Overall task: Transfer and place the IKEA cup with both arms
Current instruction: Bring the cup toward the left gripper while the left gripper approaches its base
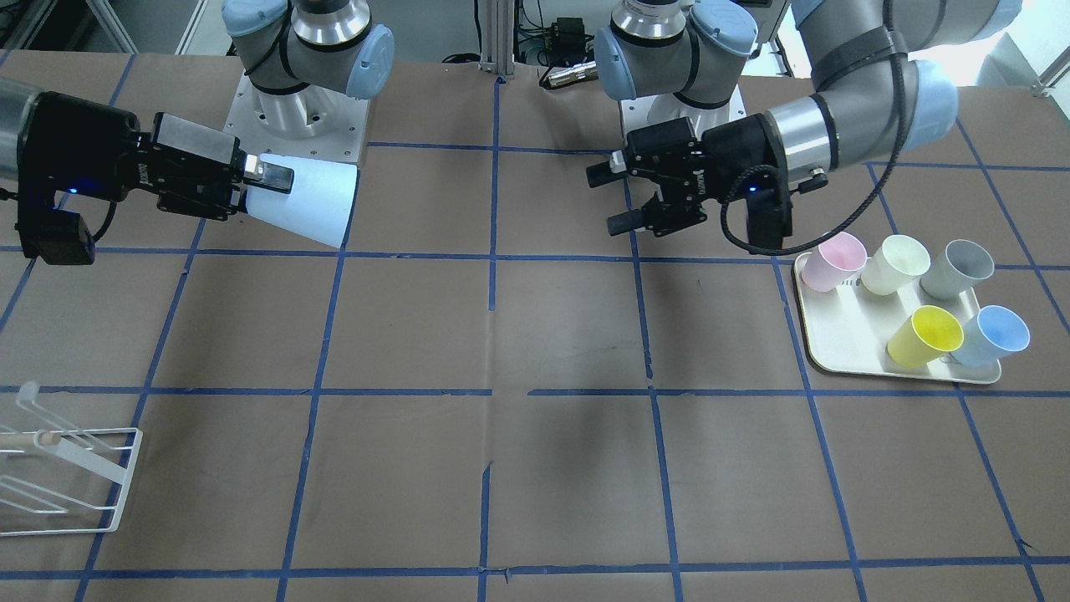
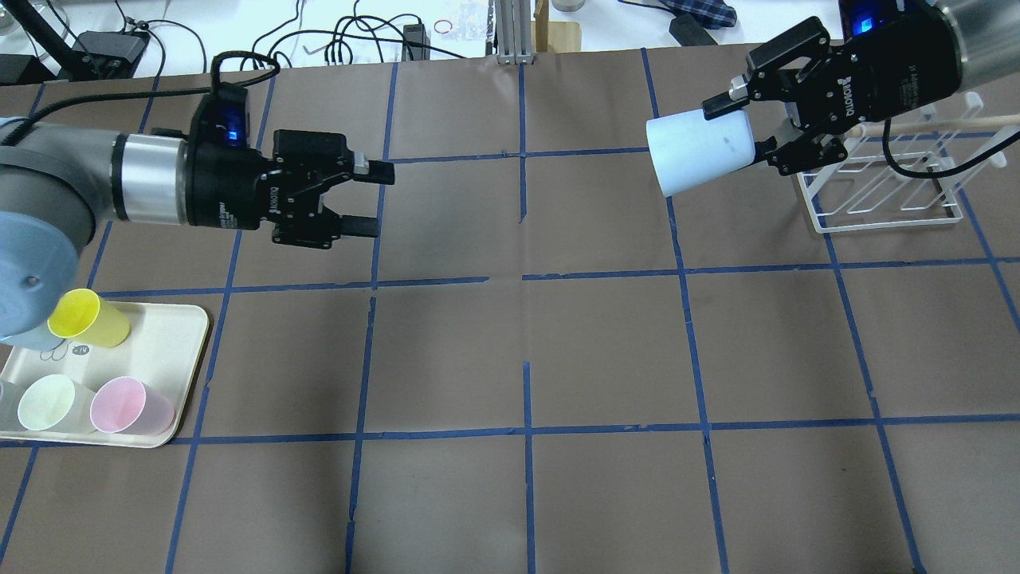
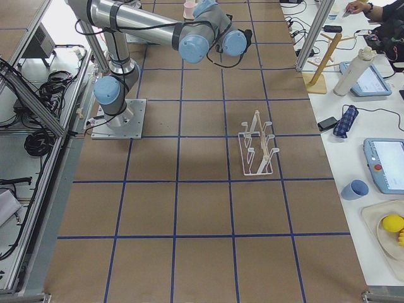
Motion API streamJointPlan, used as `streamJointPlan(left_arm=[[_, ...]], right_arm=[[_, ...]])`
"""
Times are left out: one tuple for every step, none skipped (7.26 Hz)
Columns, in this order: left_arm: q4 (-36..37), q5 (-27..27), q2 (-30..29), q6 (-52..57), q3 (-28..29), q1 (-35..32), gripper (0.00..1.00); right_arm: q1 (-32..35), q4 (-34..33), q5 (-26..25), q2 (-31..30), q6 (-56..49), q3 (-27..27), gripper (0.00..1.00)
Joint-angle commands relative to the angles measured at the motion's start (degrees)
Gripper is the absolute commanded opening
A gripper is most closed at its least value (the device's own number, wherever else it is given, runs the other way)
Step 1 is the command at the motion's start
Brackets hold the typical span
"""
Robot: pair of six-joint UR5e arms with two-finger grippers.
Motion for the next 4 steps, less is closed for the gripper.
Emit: streamJointPlan(left_arm=[[1.1,-14.0,-1.2,-0.1,-2.6,-6.0,1.0],[2.7,-17.4,-1.5,1.4,-6.3,-6.7,1.0],[8.1,-19.9,-2.1,2.1,-9.4,-7.2,1.0],[9.3,-24.5,-3.5,2.0,-9.8,-7.5,1.0]], right_arm=[[2.2,0.9,4.7,-1.6,-5.8,0.3,0.41],[2.7,3.0,5.5,-3.2,-7.5,0.8,0.41],[2.8,5.8,7.1,-4.2,-11.3,1.4,0.41],[2.8,8.7,7.2,-5.3,-15.5,1.8,0.41]])
